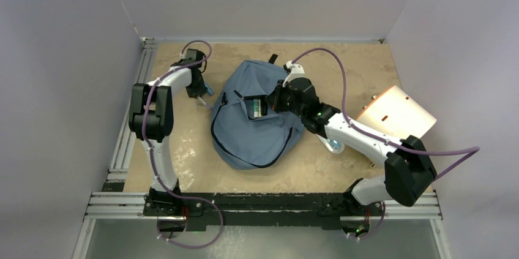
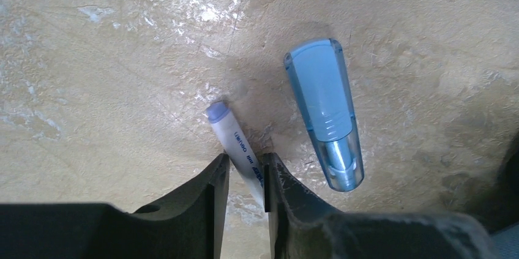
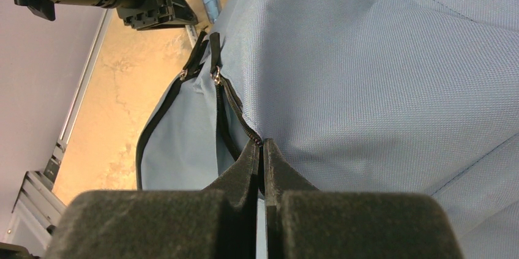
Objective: Pack the student bag
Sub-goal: Pick up the stationery from the center of the board.
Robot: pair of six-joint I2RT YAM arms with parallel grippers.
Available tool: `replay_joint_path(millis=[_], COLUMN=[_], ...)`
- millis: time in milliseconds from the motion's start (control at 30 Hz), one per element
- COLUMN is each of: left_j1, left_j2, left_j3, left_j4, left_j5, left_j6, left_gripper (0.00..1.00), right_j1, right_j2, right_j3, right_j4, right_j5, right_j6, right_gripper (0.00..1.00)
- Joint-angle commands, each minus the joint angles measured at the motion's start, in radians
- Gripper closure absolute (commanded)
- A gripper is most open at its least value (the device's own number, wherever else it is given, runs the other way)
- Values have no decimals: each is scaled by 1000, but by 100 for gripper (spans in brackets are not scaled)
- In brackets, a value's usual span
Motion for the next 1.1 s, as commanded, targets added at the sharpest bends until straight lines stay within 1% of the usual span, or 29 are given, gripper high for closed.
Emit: replay_joint_path(millis=[0, 167, 267, 400, 467, 633, 800, 933, 1067], left_j1=[7, 7, 7, 6, 7, 7, 7, 2, -22], left_j2=[47, 46, 33, -27, -69, -213, -421, -586, -754], left_j3=[-9, -43, -52, -77, -89, -158, -287, -380, -474], left_j4=[-84, -64, -59, -48, -49, -33, 20, 56, 92], left_j5=[-44, -14, 4, 28, 41, 93, 171, 296, 386], left_j6=[42, 29, 19, 12, 3, -8, 7, -9, -21], left_gripper=[77, 80, 85, 100, 100, 100, 100, 100, 100], right_j1=[13, 13, 13, 13, 13, 13, 13, 13, 13], right_j2=[-20, -11, -12, -18, -18, -16, -15, -14, -16], right_j3=[23, 32, 31, 23, 23, 31, 29, 28, 32], right_j4=[62, 74, 72, 67, 66, 65, 75, 79, 78], right_j5=[-28, -23, -21, -19, -22, -21, -12, -10, 0], right_j6=[21, 21, 20, 20, 20, 20, 20, 21, 21], right_gripper=[100, 100, 100, 100, 100, 100, 100, 100, 100])
